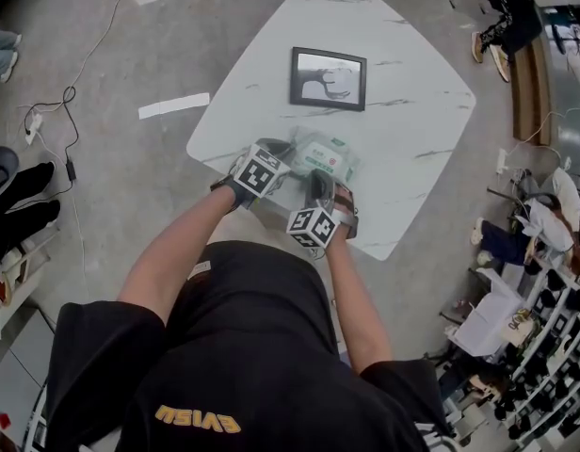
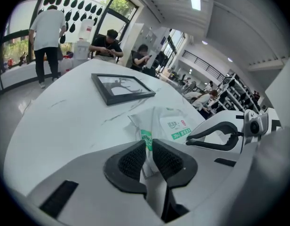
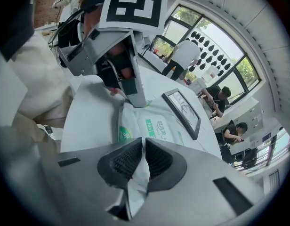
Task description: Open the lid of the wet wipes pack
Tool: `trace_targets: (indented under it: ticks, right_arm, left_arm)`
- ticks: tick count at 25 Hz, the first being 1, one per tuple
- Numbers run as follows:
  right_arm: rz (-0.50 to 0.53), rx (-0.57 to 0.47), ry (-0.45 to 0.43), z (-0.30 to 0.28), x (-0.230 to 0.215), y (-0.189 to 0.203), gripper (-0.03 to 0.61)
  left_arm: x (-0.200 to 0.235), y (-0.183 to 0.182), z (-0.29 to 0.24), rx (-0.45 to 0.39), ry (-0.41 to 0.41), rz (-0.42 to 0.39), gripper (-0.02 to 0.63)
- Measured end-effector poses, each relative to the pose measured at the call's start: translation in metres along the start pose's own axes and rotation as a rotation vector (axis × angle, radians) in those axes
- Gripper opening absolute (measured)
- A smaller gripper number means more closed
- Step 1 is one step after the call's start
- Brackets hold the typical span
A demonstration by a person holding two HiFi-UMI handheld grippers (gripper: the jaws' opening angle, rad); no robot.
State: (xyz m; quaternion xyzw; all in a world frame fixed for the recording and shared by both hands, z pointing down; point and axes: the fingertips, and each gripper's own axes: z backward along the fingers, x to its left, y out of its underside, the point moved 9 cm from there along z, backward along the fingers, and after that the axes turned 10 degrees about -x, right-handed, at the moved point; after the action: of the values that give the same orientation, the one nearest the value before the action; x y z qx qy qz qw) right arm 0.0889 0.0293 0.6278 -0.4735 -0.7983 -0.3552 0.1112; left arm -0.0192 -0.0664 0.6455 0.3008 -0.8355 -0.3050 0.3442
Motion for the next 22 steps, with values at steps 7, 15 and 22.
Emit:
trace_targets:
  ticks: [7,15,22]
  right_arm:
    - [0.040,0.058,0.031,-0.0036,0.0015,-0.0033,0.011]
    - [0.113,0.066,0.058,-0.0022,0.0027,-0.0050,0.033]
    - [0.129,0.051,0.082,0.0024,-0.0043,-0.0071,0.077]
  left_arm:
    - [-0.0010,0.0002,0.0007,0.008,0.005,-0.009,0.067]
    - [0.0004,0.0020,-0.0010,0.015,0.006,-0.003,0.067]
    - [0.0009,-0.0003,-0.0010,0.014,0.010,0.000,0.067]
